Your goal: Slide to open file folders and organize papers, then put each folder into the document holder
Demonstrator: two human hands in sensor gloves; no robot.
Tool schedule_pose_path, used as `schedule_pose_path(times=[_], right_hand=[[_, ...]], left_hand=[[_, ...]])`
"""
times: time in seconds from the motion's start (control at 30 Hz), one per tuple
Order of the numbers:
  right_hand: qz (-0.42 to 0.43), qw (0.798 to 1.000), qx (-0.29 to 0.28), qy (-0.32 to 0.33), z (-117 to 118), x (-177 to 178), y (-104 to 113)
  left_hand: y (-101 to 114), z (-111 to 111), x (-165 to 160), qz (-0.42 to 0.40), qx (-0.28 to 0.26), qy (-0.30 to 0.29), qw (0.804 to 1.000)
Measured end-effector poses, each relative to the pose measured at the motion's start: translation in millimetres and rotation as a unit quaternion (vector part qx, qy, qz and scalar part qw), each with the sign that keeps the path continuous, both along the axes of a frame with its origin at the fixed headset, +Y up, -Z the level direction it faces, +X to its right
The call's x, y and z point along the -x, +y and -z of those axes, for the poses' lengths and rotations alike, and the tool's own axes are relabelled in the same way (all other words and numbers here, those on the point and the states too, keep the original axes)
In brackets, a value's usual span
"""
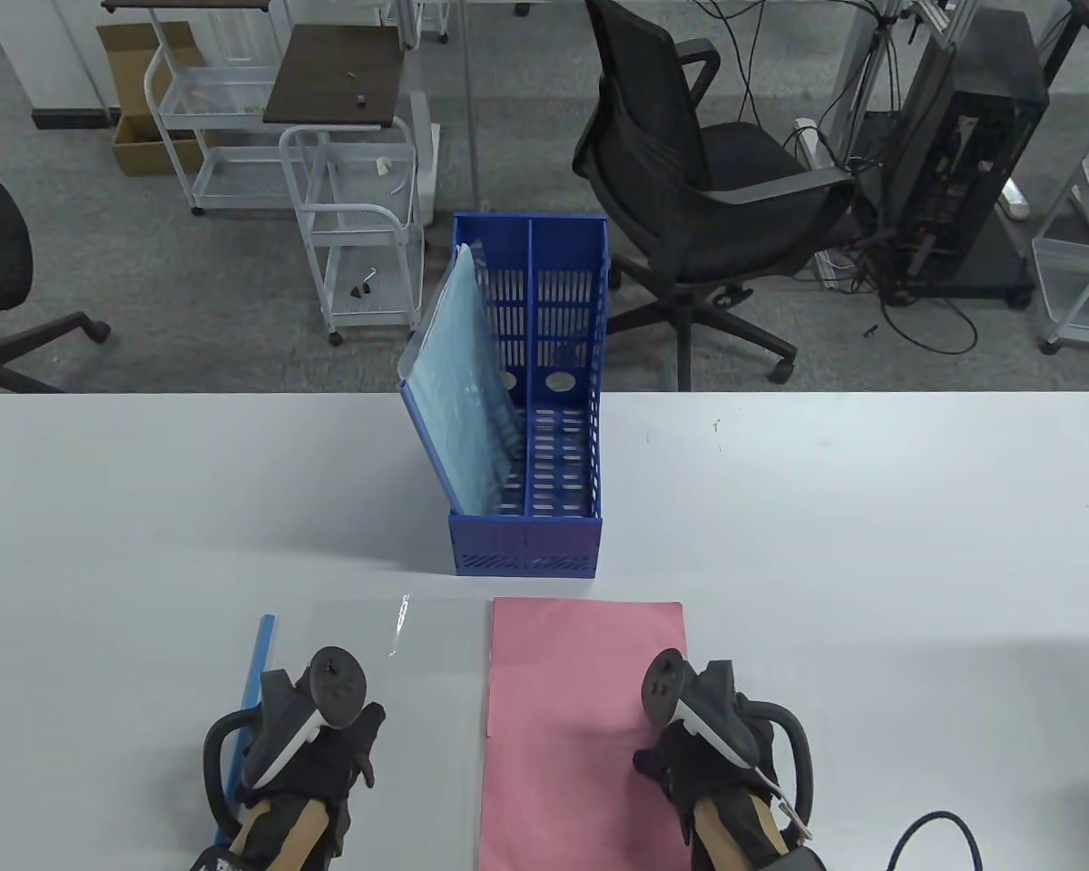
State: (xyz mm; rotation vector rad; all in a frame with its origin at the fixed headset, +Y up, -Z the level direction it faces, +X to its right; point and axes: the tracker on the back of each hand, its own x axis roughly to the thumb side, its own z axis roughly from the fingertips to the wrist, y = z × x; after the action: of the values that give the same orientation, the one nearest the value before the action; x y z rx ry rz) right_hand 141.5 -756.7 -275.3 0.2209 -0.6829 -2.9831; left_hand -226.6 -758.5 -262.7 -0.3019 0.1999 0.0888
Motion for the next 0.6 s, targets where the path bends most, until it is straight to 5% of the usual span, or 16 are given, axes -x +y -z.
schedule_pose_path(times=[0.6], right_hand=[[-0.010,1.000,0.000,0.007,0.6,4.3,-0.7]], left_hand=[[-6.0,6.3,3.9,-0.009,0.007,0.008,1.000]])
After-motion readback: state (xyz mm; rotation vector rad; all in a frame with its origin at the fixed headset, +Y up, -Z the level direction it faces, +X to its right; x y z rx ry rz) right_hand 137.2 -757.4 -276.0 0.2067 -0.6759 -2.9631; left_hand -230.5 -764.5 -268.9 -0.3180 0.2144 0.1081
